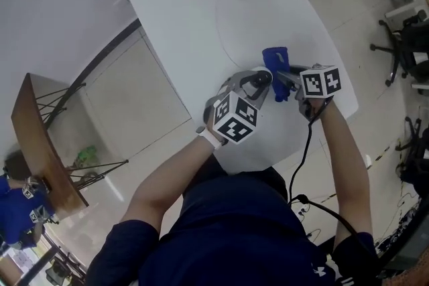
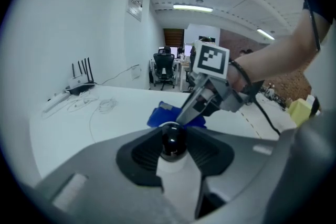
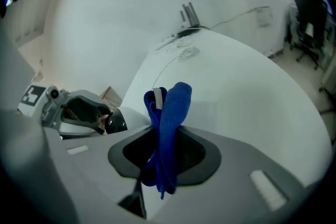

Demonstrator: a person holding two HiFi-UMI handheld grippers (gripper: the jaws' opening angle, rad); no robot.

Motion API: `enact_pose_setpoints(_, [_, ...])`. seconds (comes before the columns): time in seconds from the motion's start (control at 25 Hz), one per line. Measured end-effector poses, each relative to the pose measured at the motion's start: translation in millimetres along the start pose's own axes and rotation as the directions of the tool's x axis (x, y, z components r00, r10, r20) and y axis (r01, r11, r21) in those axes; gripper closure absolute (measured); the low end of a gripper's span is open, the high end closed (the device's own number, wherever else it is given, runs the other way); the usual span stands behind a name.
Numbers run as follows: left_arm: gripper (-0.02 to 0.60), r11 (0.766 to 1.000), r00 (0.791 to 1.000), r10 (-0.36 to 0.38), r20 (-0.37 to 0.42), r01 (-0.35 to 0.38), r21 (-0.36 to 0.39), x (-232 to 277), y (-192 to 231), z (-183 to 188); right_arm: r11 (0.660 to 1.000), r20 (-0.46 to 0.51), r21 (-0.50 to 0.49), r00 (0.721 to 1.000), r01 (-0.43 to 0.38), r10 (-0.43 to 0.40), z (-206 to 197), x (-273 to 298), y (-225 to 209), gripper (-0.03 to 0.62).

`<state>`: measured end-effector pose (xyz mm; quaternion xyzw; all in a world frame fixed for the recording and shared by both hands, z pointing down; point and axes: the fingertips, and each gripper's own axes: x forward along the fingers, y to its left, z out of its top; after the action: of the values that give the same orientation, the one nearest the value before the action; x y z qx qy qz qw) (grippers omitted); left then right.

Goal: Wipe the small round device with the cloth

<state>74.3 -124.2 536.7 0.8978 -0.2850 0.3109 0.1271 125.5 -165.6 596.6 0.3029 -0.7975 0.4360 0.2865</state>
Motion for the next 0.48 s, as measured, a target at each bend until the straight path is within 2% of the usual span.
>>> enact_pose_setpoints(0.08, [0.445,1.0,1.0,0.017,0.007,-0.017,0.005,1.4,2.3,-0.5,0.981,0.091,0.191,0.996,-0.011,-0.007,-12.7,-9.9,-0.5,0.479])
enact_pose_setpoints(0.12, [0.445,1.0,1.0,0.021,0.009,-0.021,0.006,2.5,3.1,-0.6,0.956,0.137,0.293,0.99,-0.02,-0.021,-20.7,-13.2,-0.9,0.479])
enact_pose_setpoints(0.24, [0.445,1.0,1.0,0.016,0.003,-0.016,0.008,5.6,2.7,0.4,0.837,0.235,0.545,0.968,-0.052,-0.093,-53.8,-15.3,1.7,0.479])
enact_pose_setpoints(0.36, [0.445,1.0,1.0,0.012,-0.006,-0.012,0.015,6.9,1.6,1.2,0.739,0.267,0.669,0.952,-0.073,-0.148,-83.0,-7.1,13.8,0.479])
enact_pose_setpoints(0.44, [0.445,1.0,1.0,0.012,-0.01,-0.012,0.027,7.3,1.2,0.9,0.702,0.274,0.708,0.947,-0.079,-0.17,-92.3,-0.9,23.2,0.477])
enact_pose_setpoints(0.48, [0.445,0.999,1.0,0.013,-0.012,-0.013,0.035,7.6,0.7,0.5,0.696,0.272,0.714,0.947,-0.078,-0.173,-94.7,2.1,28.9,0.477])
